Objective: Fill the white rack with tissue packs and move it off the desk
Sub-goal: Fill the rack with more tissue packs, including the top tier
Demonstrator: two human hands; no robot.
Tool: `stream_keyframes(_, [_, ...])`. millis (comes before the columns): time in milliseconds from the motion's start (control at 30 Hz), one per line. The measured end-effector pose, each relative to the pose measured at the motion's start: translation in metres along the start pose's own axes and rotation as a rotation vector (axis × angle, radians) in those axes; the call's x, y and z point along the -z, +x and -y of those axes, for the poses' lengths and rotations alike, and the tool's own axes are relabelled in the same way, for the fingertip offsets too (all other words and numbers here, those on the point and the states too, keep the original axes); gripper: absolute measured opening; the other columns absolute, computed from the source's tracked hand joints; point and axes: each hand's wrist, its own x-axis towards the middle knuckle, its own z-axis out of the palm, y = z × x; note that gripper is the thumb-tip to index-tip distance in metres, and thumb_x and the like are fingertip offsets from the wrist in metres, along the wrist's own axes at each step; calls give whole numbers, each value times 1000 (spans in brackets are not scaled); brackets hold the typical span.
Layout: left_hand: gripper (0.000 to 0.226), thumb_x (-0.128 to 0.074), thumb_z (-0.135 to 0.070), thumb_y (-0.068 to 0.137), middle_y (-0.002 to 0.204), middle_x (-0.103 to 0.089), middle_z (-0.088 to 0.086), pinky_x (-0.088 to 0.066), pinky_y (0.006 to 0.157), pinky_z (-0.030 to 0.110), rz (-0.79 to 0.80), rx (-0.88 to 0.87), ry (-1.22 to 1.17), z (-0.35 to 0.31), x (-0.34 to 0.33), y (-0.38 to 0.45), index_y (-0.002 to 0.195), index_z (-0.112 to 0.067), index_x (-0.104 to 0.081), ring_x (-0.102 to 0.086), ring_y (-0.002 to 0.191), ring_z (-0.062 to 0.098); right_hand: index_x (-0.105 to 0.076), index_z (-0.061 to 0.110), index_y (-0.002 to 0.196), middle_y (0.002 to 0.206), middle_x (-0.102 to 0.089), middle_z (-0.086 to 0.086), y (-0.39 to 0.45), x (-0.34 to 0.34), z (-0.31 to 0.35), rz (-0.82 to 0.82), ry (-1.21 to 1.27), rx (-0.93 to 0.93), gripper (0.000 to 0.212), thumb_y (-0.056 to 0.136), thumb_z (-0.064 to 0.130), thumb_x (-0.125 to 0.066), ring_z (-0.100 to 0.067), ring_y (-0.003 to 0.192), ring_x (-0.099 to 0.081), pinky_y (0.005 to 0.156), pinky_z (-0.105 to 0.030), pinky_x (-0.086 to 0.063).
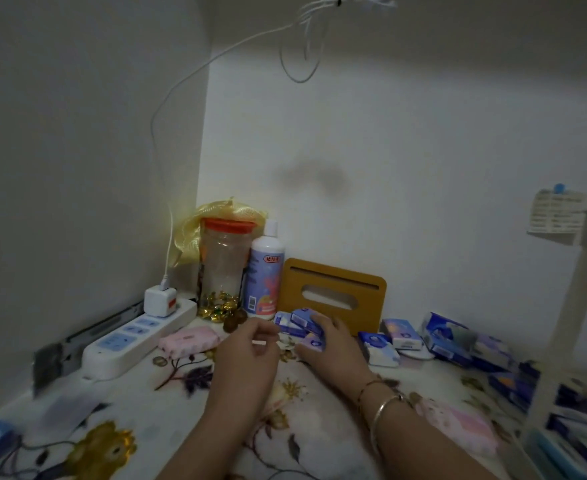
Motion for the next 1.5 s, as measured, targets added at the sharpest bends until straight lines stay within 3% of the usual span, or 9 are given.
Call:
stream_keyframes(167, [24,-53,-1,88,96,-65,-11,-53,73,29,-29,4,-16,0,6,3,92,-23,-63,-59,84,1,-44,31,110,111,-34,0,-2,7,0,-70,-10,-4,53,71,51,-73,-23,96,-55,83,-32,-47])
stream_keyframes(367, [37,-60,-6,86,115,-57,-14,-45,74,16,10,-47,120,2,10,5,111,-32,-55,-51,93,-3,-45,24,82,114,-50,-7,0,24,32,-13,365,-117,42,69,44,-80,-17,86,-56,58,-22,-48])
stream_keyframes(467, [70,-75,-19,76,130,-47,-10,-41,97,25,56,-108,211,5,9,6,136,-32,-40,-46,114,7,-45,19,85,104,-63,-9,-1,42,58,80,544,-160,47,70,50,-77,-18,85,-60,68,-29,-50])
stream_keyframes(600, [96,-84,-29,66,140,-43,-10,-42,106,35,16,-152,184,0,6,11,145,-30,-30,-43,128,11,-50,19,97,98,-60,-3,-18,60,91,378,568,-172,44,78,54,-69,-21,88,-62,82,-36,-54])
stream_keyframes(933, [83,-78,-16,76,125,-48,-12,-42,91,24,-109,-105,-105,-12,24,7,144,-31,-33,-46,109,4,-57,12,93,82,-63,-5,-20,60,99,392,922,-201,8,94,19,-55,-16,68,-62,75,-36,-54])
stream_keyframes(1133, [72,-79,-10,74,123,-54,-9,-43,74,5,-75,-92,-122,-9,27,9,135,-27,-45,-52,101,1,-60,11,113,108,-69,-10,-19,54,96,429,966,-146,40,88,42,-63,-22,87,-65,88,-38,-54])
stream_keyframes(1267, [70,-77,-6,75,125,-54,-10,-42,69,-4,-10,-118,-131,-11,26,7,132,-31,-45,-50,108,3,-59,12,112,107,-67,-10,-20,56,93,424,966,-96,27,88,22,-65,-19,86,-63,66,-27,-54])
stream_keyframes(1400, [66,-74,-12,78,110,-55,-20,-52,65,8,-26,-41,-361,-20,30,8,134,-31,-44,-56,96,-3,-61,13,108,127,-56,-23,-16,60,88,429,1106,-18,31,82,-2,-58,-29,98,-54,81,-35,-46])
stream_keyframes(1500, [62,-72,-30,74,113,-65,-10,-54,90,33,-10,54,-519,-18,34,12,131,-30,-47,-64,102,9,-60,13,111,128,-53,-22,-15,60,85,456,1208,108,43,73,-9,-58,-28,106,-54,94,-39,-44])
